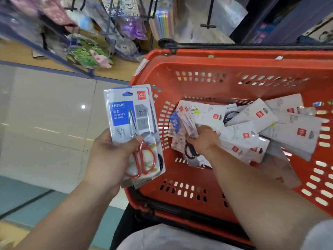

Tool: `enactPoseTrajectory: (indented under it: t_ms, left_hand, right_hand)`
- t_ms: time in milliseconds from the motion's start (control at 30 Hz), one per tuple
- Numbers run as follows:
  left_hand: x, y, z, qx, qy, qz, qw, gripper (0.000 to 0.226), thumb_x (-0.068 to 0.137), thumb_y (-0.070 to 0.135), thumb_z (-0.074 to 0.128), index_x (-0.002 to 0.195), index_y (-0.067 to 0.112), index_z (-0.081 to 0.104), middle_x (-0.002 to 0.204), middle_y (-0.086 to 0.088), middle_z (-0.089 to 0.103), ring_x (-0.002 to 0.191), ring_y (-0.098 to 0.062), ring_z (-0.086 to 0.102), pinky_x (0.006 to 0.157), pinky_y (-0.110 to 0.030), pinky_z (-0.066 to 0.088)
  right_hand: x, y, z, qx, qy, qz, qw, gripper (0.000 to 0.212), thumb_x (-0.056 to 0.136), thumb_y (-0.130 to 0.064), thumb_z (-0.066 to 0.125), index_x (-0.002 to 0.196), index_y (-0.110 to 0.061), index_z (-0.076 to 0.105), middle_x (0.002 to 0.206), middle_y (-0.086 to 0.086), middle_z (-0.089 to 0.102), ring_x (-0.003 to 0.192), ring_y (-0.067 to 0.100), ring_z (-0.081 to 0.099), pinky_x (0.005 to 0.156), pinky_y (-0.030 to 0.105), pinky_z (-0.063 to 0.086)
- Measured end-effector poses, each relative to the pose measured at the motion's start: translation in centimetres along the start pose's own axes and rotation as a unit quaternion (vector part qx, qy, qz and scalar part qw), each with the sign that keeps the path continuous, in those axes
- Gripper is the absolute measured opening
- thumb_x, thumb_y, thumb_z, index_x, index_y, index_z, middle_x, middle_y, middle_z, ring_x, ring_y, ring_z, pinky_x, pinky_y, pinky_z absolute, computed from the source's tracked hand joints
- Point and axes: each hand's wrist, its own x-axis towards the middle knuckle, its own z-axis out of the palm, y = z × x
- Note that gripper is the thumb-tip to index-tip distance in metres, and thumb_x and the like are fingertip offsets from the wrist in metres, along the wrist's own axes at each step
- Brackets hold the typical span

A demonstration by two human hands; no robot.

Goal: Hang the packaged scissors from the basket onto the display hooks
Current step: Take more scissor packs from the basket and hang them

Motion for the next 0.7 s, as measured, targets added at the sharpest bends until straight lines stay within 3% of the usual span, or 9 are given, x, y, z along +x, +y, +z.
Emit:
enactPoseTrajectory:
  t_ms: [133,300,400,467,533,600,700]
  left_hand:
    - [-0.3,0.1,0.3,-0.027,-0.013,-0.008,1.000,0.029,0.092,0.002,0.073,0.113,0.022,0.073,0.097,0.001,0.082,0.083,-0.020,0.080,0.065,-0.034,0.063]
    - [-1.3,-0.2,1.0,-0.042,-0.040,-0.015,0.998,0.033,0.093,0.001,0.071,0.118,0.023,0.074,0.106,-0.002,0.082,0.096,-0.025,0.079,0.090,-0.048,0.060]
    - [-2.1,-0.2,2.2,-0.059,-0.052,-0.022,0.997,0.032,0.095,-0.001,0.069,0.117,0.022,0.075,0.107,-0.002,0.082,0.100,-0.027,0.079,0.094,-0.047,0.059]
    - [-2.6,-0.2,3.3,-0.069,-0.057,-0.030,0.996,0.029,0.096,-0.002,0.067,0.112,0.020,0.076,0.103,-0.003,0.082,0.095,-0.026,0.080,0.089,-0.043,0.061]
    - [-2.9,-0.3,4.6,-0.088,-0.062,-0.042,0.993,0.026,0.097,-0.003,0.064,0.104,0.019,0.077,0.094,-0.003,0.083,0.083,-0.021,0.080,0.076,-0.037,0.065]
    - [-3.1,-0.2,6.0,-0.106,-0.066,-0.055,0.991,0.026,0.097,-0.005,0.062,0.102,0.017,0.076,0.091,-0.007,0.082,0.072,-0.019,0.079,0.063,-0.031,0.064]
    - [-3.5,0.0,8.0,-0.135,-0.089,-0.067,0.985,0.027,0.096,-0.008,0.061,0.107,0.010,0.077,0.099,-0.016,0.081,0.076,-0.025,0.079,0.071,-0.038,0.066]
  right_hand:
    - [-1.7,0.7,-1.3,0.045,0.003,-0.030,0.999,0.035,0.097,-0.034,0.068,0.122,-0.012,0.056,0.120,0.015,0.071,0.113,0.039,0.065,0.083,0.037,0.048]
    - [-3.8,2.9,-5.6,0.108,-0.005,-0.041,0.993,0.034,0.098,-0.028,0.067,0.124,-0.007,0.060,0.116,0.015,0.071,0.109,0.036,0.066,0.076,0.029,0.039]
    - [-5.9,4.4,-9.2,0.188,0.005,-0.047,0.981,0.025,0.097,-0.025,0.070,0.117,-0.011,0.066,0.107,0.005,0.072,0.099,0.027,0.067,0.074,0.027,0.043]
    - [-8.0,5.1,-11.8,0.260,0.018,-0.065,0.963,0.013,0.096,-0.021,0.073,0.106,-0.014,0.069,0.097,0.000,0.073,0.092,0.021,0.069,0.071,0.025,0.049]
    - [-10.4,5.6,-14.1,0.343,0.003,-0.071,0.937,0.005,0.095,-0.014,0.073,0.098,-0.018,0.072,0.092,0.001,0.078,0.092,0.023,0.074,0.075,0.029,0.056]
    - [-12.6,6.0,-15.6,0.409,-0.028,-0.073,0.909,0.009,0.095,-0.010,0.071,0.100,-0.018,0.073,0.097,0.006,0.080,0.096,0.029,0.075,0.087,0.042,0.061]
    - [-14.5,6.4,-16.1,0.483,-0.066,-0.092,0.868,0.016,0.097,-0.008,0.067,0.112,-0.013,0.072,0.113,0.019,0.076,0.103,0.033,0.073,0.101,0.052,0.054]
